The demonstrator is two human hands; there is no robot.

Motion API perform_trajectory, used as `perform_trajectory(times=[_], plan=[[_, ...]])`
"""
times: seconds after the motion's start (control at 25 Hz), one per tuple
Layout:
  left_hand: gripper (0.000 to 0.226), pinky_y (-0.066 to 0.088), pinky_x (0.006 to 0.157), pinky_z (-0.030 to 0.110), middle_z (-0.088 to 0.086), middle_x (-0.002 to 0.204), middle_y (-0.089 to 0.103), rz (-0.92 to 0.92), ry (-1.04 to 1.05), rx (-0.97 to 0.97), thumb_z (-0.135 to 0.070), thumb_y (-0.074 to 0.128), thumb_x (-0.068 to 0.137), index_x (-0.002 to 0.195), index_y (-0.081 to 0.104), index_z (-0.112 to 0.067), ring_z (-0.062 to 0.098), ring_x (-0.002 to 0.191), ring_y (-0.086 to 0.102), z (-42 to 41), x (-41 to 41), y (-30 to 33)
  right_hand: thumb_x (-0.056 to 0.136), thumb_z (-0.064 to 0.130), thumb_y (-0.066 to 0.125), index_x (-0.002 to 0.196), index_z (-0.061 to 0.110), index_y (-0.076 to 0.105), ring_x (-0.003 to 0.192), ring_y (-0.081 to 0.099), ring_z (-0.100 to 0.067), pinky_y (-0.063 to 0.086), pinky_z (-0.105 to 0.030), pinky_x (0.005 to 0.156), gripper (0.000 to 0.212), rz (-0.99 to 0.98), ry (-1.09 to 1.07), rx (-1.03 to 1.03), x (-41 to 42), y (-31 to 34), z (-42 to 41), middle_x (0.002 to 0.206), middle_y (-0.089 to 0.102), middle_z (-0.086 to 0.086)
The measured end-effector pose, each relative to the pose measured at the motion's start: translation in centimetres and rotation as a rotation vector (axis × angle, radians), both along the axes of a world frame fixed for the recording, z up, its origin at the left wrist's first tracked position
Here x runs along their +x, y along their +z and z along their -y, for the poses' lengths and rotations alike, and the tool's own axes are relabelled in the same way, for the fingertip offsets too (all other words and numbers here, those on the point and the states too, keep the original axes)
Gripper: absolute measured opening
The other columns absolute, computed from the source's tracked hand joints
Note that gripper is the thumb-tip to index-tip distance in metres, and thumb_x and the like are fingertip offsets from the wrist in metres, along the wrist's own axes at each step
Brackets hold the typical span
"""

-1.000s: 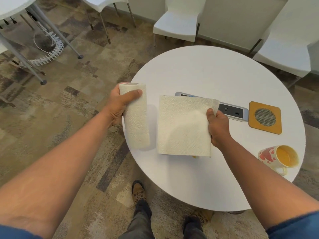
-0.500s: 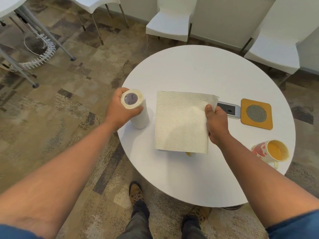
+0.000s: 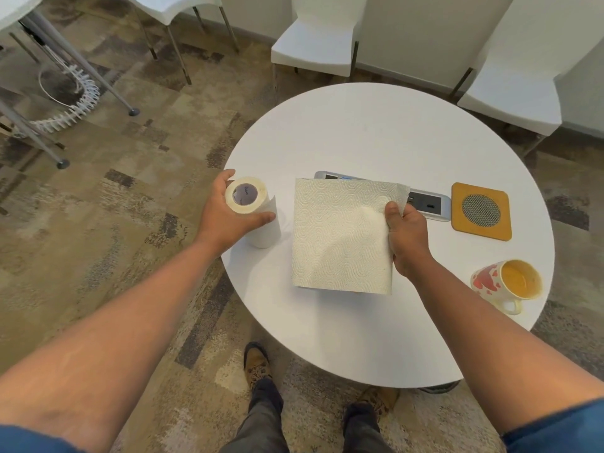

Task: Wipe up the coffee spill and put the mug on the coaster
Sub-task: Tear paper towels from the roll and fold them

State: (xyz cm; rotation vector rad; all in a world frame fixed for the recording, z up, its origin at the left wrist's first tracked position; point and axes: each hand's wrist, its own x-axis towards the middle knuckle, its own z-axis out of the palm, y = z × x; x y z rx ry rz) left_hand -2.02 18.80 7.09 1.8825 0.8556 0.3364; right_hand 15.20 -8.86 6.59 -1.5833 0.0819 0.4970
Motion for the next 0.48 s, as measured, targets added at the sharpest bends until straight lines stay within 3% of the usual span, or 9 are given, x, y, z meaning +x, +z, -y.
perform_trajectory(times=[0.12,0.24,0.28,0.36,0.48], plan=[[0.125,0.038,0.115,0.047,-0.001,0.152,0.04,-0.021,0.056,0.164,-0.072,0.087,0.051,0.153,0.03,-0.03,0.018,0.141,0.036,0.9,-0.3,0.3,0.105,0.023,0.05,0.105,0.022,0.067,0.078,0.069,-0.004,0.056,-0.027,0.074,0.017,-0.008,0.002,0.006,0.0,0.2,0.4,0.096,0.073,0.006],[0.097,0.034,0.105,0.04,0.014,0.134,0.046,0.161,0.062,0.661,-0.064,0.082,0.069,0.141,0.045,-0.009,0.026,0.125,0.038,4.1,0.6,2.2,0.105,0.024,0.051,0.105,0.024,0.068,0.083,0.07,-0.007,0.057,-0.032,0.079,0.017,-0.033,-0.011,0.009,0.0,0.5,1.0,0.098,0.074,0.006],[0.084,0.037,0.102,0.04,0.014,0.127,0.049,0.263,-0.001,0.717,-0.054,0.082,0.076,0.135,0.049,-0.005,0.025,0.118,0.042,5.8,1.2,2.9,0.104,0.025,0.051,0.104,0.025,0.069,0.086,0.07,-0.01,0.058,-0.035,0.082,0.017,-0.042,-0.011,0.009,0.1,0.7,1.2,0.099,0.074,0.006],[0.07,0.046,0.098,0.042,0.008,0.129,0.047,0.309,-0.153,0.536,-0.044,0.077,0.084,0.137,0.048,-0.008,0.018,0.115,0.047,9.4,2.4,3.0,0.104,0.026,0.052,0.101,0.026,0.069,0.092,0.07,-0.015,0.058,-0.041,0.089,0.018,-0.059,-0.004,0.023,0.1,1.2,1.7,0.1,0.075,0.005],[0.104,0.033,0.117,0.043,-0.004,0.157,0.023,0.025,-0.116,0.045,-0.059,0.077,0.077,0.157,0.016,-0.031,0.021,0.144,0.031,12.8,3.7,2.1,0.104,0.025,0.052,0.101,0.024,0.07,0.099,0.07,-0.019,0.057,-0.042,0.091,0.018,-0.099,0.001,0.064,0.1,2.0,2.9,0.102,0.076,0.002]])
